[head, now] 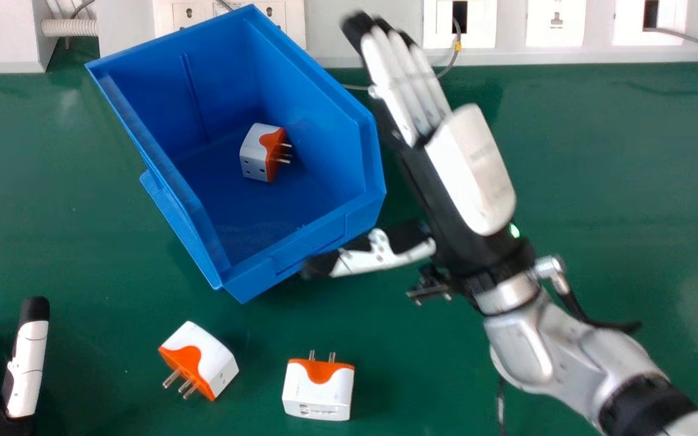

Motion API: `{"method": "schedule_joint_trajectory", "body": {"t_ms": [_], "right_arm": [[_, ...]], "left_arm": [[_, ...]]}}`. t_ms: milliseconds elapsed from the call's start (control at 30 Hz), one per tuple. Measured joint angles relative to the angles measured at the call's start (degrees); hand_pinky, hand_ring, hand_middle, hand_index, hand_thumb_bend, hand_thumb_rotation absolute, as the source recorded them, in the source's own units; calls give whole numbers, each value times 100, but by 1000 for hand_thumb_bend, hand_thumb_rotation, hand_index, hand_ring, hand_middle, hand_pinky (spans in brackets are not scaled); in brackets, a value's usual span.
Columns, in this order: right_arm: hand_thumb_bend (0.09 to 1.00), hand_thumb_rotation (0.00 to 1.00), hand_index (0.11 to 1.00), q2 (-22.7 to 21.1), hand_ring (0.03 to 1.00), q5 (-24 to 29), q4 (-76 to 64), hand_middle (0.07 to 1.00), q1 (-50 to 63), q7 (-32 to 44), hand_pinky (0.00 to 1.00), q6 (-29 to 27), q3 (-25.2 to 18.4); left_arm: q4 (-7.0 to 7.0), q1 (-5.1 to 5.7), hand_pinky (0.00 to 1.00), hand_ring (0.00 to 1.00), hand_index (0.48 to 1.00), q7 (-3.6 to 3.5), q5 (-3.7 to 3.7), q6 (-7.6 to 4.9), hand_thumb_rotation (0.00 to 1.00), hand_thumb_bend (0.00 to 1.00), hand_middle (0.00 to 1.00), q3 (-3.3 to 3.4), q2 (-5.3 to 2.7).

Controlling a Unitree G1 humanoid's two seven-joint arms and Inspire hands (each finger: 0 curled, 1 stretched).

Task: Pick all objects and put in blue box

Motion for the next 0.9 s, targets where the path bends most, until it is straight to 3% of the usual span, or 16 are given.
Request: {"method": "schedule_joint_trajectory", "body": {"t_ms": [467,767,900], "right_arm": [[1000,713,1000,-259,1000,272,712,1000,228,162,1000,240,-476],[1000,604,1000,-330,1000,487,839,1000,161,1361,991,698,-554],[1000,570,1000,-363,1000,499,1001,1000,97,1873,931,818,-480]], "left_arm": [[-21,22,985,978,1000,19,18,51,954,945,965,-45,25],[-23,18,980,976,1000,18,17,54,947,934,967,-53,27],[-20,14,991,981,1000,20,17,61,954,927,968,-66,27]]}}
